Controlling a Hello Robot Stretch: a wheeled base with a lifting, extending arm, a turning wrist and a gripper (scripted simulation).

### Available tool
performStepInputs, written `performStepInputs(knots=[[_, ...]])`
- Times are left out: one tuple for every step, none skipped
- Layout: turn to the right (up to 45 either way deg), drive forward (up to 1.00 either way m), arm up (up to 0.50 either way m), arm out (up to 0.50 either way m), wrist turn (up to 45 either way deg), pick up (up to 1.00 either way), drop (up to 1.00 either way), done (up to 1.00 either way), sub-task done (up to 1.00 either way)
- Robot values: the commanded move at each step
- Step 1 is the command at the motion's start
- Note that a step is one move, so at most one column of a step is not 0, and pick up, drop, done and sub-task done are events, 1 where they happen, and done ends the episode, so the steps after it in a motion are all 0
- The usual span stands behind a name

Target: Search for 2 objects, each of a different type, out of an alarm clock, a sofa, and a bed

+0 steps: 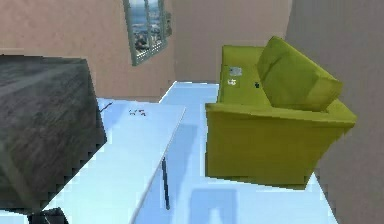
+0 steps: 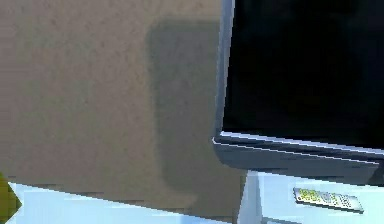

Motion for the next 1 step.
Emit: performStepInputs(knots=[[24.0, 0.00, 0.00, 0.00, 0.0, 0.00, 0.00, 0.00, 0.00]])
